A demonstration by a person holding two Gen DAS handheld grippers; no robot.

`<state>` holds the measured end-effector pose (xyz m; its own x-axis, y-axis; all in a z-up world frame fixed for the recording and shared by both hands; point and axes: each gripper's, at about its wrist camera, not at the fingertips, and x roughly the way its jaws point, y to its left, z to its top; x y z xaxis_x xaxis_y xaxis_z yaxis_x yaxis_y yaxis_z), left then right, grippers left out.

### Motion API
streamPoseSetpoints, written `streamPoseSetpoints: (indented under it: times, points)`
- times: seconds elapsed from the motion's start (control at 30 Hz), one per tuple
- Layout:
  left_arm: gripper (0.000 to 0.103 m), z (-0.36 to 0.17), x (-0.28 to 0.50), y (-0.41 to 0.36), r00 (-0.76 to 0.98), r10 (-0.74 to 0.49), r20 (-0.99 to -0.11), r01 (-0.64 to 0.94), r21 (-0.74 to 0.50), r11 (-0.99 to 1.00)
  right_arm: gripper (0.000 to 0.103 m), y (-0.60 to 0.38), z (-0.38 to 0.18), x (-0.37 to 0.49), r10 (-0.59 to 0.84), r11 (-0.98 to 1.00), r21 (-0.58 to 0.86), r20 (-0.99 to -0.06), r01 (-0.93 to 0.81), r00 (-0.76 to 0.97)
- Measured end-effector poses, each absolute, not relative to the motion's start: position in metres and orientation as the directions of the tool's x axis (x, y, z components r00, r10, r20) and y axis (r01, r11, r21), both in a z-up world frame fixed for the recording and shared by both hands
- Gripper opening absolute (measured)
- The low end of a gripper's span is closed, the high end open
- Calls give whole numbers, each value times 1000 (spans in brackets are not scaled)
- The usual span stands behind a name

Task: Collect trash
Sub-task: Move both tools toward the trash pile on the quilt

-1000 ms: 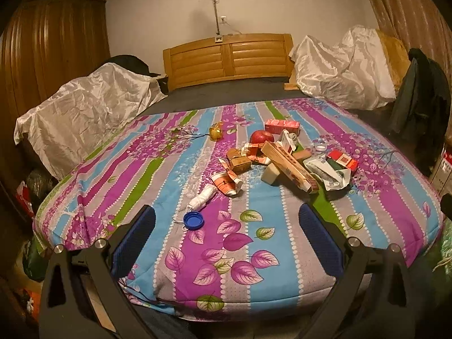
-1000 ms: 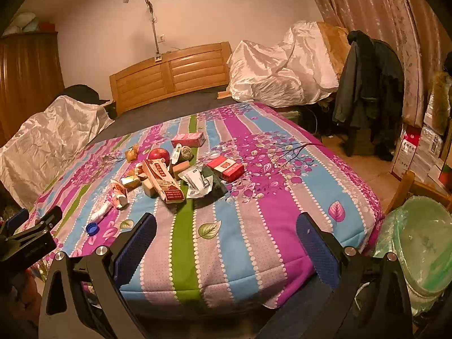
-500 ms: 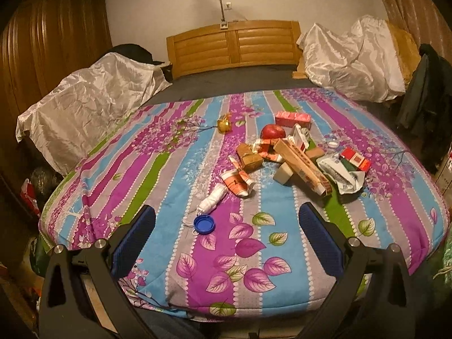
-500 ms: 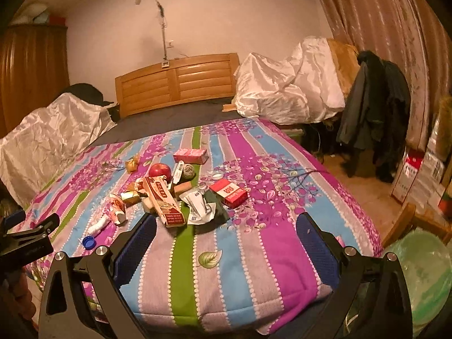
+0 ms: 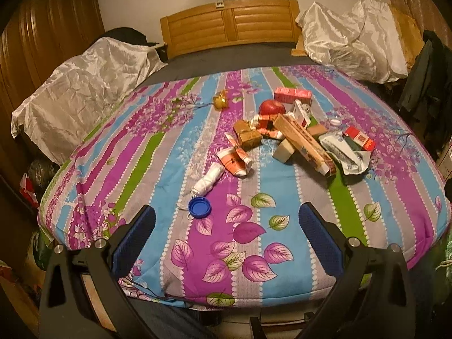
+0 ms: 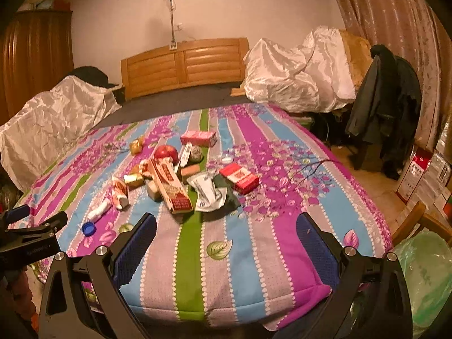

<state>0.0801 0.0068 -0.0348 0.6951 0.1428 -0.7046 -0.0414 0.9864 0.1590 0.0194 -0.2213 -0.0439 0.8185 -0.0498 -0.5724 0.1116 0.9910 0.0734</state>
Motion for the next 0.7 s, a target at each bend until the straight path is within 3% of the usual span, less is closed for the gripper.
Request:
streamPoseSetpoints:
  times: [0.7]
  points:
    - [98, -55, 105, 21, 634, 159, -757, -71, 149, 986, 99, -203, -76, 57, -37, 995, 43, -657, 87, 753]
